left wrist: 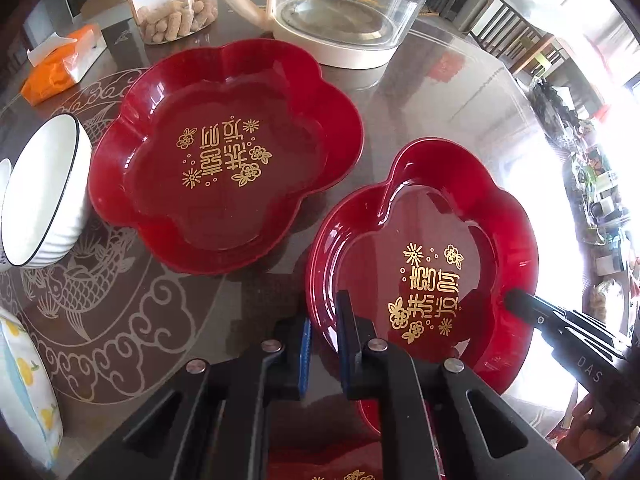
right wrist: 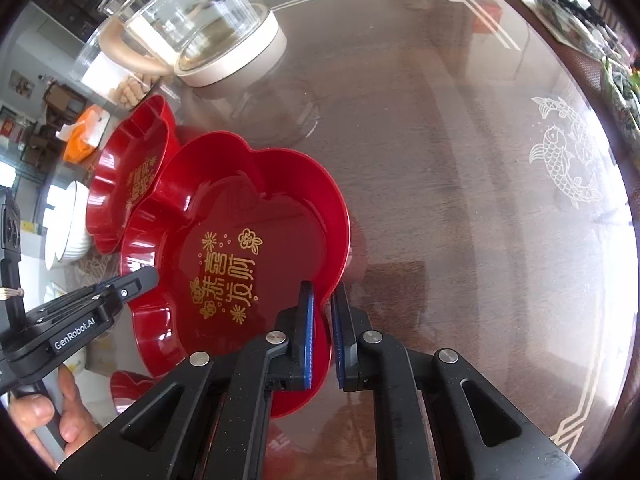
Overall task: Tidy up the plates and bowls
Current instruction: 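Lift the second red plate, lower it onto the first, open right tool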
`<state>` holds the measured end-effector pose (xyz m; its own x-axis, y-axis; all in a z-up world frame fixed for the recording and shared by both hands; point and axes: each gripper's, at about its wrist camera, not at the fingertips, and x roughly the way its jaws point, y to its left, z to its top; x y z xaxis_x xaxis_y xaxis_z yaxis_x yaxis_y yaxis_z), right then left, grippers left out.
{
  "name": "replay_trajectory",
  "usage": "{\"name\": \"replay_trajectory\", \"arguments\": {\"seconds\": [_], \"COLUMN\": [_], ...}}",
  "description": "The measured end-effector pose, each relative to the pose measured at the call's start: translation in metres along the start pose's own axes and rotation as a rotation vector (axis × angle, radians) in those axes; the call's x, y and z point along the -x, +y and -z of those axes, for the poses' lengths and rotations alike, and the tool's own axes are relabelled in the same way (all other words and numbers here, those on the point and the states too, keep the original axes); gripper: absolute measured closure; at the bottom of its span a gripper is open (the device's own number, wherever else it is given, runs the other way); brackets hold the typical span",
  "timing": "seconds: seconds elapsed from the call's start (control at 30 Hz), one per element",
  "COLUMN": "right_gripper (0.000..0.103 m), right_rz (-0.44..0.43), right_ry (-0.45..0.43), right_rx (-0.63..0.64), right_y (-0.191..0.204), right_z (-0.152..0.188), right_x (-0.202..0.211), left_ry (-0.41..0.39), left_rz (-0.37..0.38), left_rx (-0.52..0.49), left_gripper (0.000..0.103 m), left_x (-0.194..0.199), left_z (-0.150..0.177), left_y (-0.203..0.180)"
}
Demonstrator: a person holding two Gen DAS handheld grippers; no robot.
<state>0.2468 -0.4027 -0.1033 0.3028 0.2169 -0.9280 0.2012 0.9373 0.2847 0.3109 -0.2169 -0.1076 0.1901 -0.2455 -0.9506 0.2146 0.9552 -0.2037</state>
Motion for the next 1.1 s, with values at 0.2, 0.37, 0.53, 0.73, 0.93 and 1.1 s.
{"name": "replay_trajectory", "arguments": {"seconds": [0.2,0.37,0.53,0.73,0.93,1.1], "right_gripper": [0.092,0.092,0.092,0.091,0.091,0.091], "right_rz": [-0.013,-0.050,-0.113,-0.168,-0.170,-0.167], "right_ry": [-0.066,-0.136,-0.184,-0.178,-0.140,-0.077], "right_rx": [0.006,0.043,0.097,0.152,0.167,0.128], "right_y": [0.003,0.021,0.049,0.080,0.093,0.090], "right_z": [0.001,0.009,0.034,0.076,0.111,0.127], "right_x": [0.042,0.103,0.164,0.194,0.174,0.135], "left_ry": [-0.058,-0.133,-0.202,-0.207,-0.164,-0.096], "left_rz": [0.046,0.069,0.059,0.056,0.036,0.047], "left_rx": [-0.006,-0.038,-0.094,-0.131,-0.132,-0.087], "left_gripper": [0.093,0.093,0.092,0.091,0.091,0.091], "left_x": [0.045,0.111,0.181,0.222,0.198,0.155], "left_z": [-0.002,0.009,0.041,0.095,0.139,0.155], "left_y": [-0.008,-0.006,-0.002,0.020,0.041,0.060]}}
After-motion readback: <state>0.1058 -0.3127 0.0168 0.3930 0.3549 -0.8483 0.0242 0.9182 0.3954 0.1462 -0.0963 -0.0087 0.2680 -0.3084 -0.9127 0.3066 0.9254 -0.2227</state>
